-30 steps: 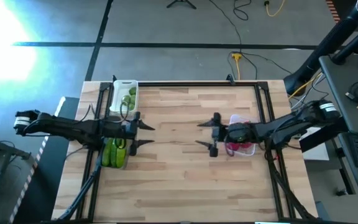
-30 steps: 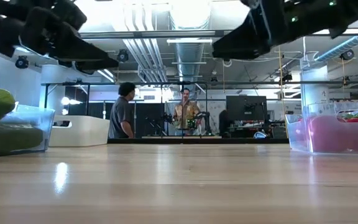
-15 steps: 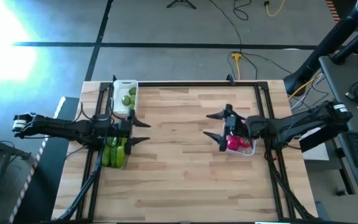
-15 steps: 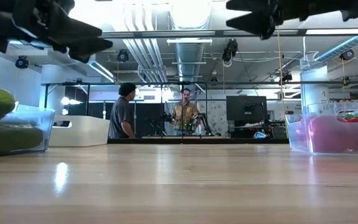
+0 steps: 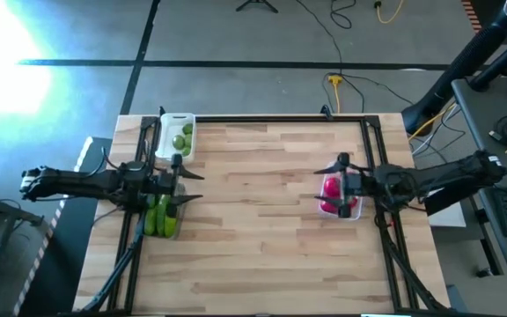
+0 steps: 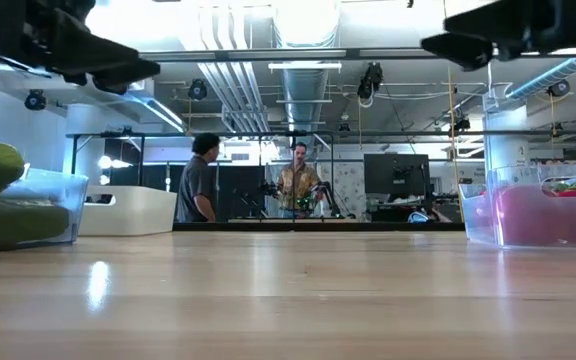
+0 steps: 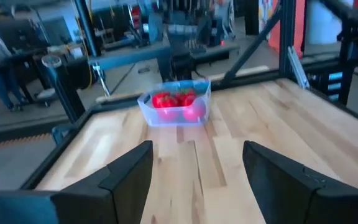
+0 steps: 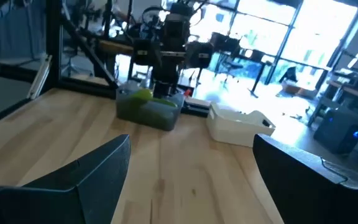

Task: Sort produce into baskets
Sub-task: Return to Home Position

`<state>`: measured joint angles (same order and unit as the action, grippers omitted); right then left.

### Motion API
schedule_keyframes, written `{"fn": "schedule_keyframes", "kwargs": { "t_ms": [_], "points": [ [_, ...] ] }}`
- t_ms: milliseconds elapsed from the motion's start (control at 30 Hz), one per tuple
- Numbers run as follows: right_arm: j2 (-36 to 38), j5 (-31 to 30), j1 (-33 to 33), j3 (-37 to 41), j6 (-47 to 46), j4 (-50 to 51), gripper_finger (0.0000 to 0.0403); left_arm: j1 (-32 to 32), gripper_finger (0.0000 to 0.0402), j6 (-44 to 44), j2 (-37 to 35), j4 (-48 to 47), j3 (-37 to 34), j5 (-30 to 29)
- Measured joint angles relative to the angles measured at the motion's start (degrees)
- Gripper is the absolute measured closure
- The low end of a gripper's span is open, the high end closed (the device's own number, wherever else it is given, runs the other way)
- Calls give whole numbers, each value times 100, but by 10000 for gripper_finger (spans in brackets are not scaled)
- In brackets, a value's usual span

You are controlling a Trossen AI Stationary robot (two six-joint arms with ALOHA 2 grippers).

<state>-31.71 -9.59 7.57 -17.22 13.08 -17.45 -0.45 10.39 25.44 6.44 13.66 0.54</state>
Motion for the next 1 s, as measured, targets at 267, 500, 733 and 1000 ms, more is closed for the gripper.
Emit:
{"fn": "schedule_keyframes", "kwargs": {
  "t_ms": [267,500,733,1000],
  "points": [
    [1452,-88,-10,1018,-335,63,71,7,169,7,-339,164,-360,3],
    [2383,181,-10,1525,-566,92,71,7,169,-25,-803,844,-1143,6],
    [3159,677,-15,1616,-728,858,71,7,169,78,-1210,411,-1302,12],
    [3164,952,-460,1625,-987,872,71,13,169,92,-1372,367,-1306,26]
  ]
}}
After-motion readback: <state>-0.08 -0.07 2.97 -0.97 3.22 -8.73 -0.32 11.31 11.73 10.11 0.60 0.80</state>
